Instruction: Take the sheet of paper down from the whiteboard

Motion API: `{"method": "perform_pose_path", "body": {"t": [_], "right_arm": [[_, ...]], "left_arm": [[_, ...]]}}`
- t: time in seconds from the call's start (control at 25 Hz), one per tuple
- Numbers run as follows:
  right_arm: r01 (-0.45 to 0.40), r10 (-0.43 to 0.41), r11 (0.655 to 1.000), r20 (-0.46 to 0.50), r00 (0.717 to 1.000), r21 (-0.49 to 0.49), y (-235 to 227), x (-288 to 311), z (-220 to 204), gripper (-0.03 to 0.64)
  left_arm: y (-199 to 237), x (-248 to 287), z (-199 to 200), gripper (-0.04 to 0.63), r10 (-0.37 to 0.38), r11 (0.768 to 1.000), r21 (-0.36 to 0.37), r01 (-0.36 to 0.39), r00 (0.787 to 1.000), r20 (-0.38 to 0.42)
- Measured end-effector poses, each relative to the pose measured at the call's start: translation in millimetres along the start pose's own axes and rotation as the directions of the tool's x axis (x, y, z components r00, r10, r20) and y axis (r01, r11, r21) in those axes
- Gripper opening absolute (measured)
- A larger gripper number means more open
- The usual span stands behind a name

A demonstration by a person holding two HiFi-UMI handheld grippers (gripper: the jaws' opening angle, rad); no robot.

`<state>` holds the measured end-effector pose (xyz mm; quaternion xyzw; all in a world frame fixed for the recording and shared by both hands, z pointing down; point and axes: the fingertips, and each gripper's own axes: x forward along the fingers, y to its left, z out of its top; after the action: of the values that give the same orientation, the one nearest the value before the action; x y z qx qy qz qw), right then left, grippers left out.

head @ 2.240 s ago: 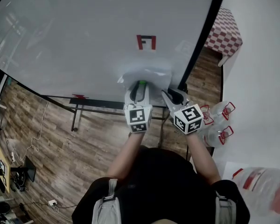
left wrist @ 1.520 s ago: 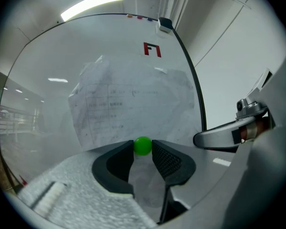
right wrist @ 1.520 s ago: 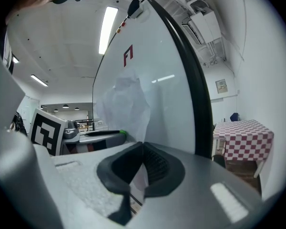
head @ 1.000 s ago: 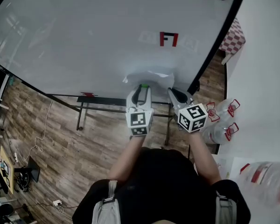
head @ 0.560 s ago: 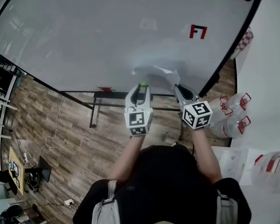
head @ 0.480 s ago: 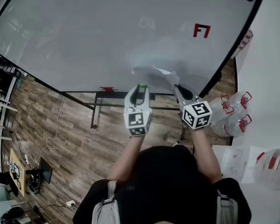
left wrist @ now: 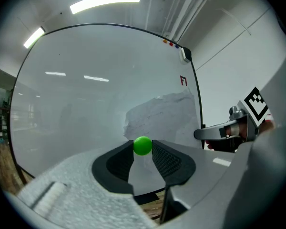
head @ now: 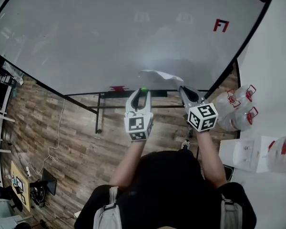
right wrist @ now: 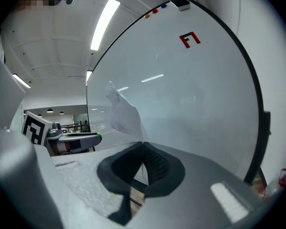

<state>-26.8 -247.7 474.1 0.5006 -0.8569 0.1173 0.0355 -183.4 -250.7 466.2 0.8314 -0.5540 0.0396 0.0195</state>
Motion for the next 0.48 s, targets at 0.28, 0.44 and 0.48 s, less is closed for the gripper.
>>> {"method": "perform_pose_path", "body": {"t": [0.28, 0.44, 0.48], "right_arm": [[0.041, -0.041, 0.999, 0.0, 0.999, 0.002, 34.6, -6.5, -15.4, 0.003], [0.058, -0.058, 0.998, -0.009, 0.998, 0.004, 53.0, -9.8, -26.5, 0.003], [0.063, -0.063, 0.998, -0.011, 0.998, 0.006, 56.4, -11.0, -29.2, 0.003]], "left_arm": [[23.9, -31.6, -14.2, 0.132, -0.036, 0.999, -0.005, 0.036, 0.999, -0.008], [30.7, -45.2, -23.6, 0.132, -0.064, 0.998, -0.012, 0.063, 0.998, -0.016], [32.0, -47.8, -26.3, 0.132, -0.071, 0.997, -0.015, 0.071, 0.997, -0.019]]}}
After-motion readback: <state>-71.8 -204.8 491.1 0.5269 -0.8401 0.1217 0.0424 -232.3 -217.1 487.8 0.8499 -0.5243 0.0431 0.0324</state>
